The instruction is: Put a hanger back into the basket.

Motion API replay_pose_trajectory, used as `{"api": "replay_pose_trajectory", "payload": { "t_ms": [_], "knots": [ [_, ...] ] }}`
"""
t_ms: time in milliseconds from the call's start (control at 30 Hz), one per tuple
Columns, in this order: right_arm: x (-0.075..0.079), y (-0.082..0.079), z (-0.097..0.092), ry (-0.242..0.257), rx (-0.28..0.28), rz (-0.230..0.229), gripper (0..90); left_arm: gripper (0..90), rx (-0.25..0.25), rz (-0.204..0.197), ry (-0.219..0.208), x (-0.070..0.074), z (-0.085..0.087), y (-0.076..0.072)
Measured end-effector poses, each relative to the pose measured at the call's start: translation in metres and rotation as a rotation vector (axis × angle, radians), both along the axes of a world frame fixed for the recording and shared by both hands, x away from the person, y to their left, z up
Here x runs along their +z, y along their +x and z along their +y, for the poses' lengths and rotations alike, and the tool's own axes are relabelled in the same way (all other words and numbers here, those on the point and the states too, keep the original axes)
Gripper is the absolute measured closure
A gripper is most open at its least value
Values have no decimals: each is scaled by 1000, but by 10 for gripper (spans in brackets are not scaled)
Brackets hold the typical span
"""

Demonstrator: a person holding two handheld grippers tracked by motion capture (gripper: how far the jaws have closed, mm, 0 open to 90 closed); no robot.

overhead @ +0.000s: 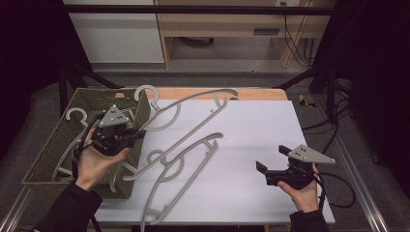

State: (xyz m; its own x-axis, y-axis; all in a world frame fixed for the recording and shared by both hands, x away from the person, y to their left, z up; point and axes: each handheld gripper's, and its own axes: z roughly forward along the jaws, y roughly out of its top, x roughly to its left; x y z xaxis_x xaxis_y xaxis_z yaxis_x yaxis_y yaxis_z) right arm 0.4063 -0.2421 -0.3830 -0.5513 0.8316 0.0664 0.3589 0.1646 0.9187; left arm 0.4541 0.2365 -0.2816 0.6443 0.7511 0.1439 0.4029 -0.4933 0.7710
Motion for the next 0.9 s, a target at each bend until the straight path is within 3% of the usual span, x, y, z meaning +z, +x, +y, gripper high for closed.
{"api": "replay_pose_trajectory", "payload": {
  "t_ms": [233,400,567,667,700,900],
  "knots": [
    [0,0,0,1,-3,2,24,819,44,-24,0,9,23,12],
    [-1,1,1,0,-5,3,24,819,74,-25,36,13,46,21],
    [-1,1,0,-2,-8,4,24,819,99,-47,-15,13,76,28],
    [-1,2,-1,0,-9,3,24,818,104,-57,-16,13,86,29],
    [-2,2,-1,0,-9,8,24,818,113,-62,-4,13,97,30],
    [-2,3,-1,-3,-11,9,24,819,141,-68,33,8,119,33]
  ]
}}
